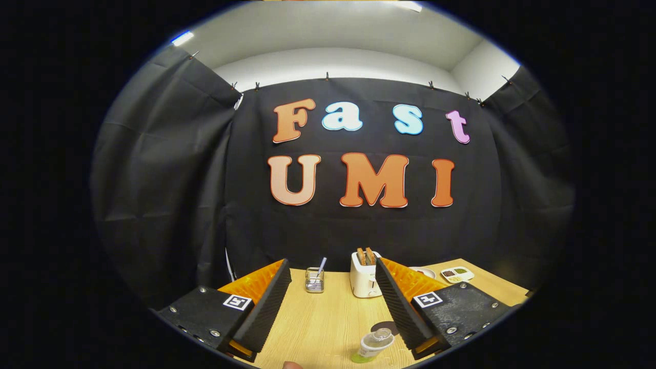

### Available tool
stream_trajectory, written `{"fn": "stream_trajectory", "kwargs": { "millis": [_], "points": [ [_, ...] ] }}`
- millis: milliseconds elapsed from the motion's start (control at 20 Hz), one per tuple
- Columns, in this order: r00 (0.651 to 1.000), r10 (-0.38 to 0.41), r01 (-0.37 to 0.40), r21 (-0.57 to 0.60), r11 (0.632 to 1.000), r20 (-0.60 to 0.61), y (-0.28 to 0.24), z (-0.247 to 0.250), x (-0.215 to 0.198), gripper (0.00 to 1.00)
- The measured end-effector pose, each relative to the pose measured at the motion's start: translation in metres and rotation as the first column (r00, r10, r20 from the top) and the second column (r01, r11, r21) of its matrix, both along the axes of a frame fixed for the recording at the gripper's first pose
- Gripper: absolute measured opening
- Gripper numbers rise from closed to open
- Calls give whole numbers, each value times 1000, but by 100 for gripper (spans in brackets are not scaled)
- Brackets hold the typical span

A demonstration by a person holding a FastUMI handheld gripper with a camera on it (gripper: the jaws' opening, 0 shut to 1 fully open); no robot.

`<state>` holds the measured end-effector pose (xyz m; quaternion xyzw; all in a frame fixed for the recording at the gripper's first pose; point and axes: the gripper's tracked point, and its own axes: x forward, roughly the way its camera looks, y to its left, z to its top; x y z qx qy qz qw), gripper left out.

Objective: Take the bottle from table, then pour the juice into the cup, finally place the bottle on the coaster

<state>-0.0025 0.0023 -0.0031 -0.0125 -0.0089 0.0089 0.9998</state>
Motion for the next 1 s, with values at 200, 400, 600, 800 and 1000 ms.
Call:
{"fn": "stream_trajectory", "kwargs": {
  "millis": [200, 400, 600, 800, 1000],
  "points": [
    [999, -47, 47, -1, 999, -1, -14, -5, -5, 99],
    [998, -52, 52, 17, 999, -19, -18, -13, -3, 99],
    [995, -88, 88, 6, 996, -56, -32, -35, 3, 99],
    [987, -107, 105, -17, 994, -121, -37, -73, 9, 99],
    [978, -115, 116, -6, 993, -176, -43, -105, 17, 99]
  ]
}}
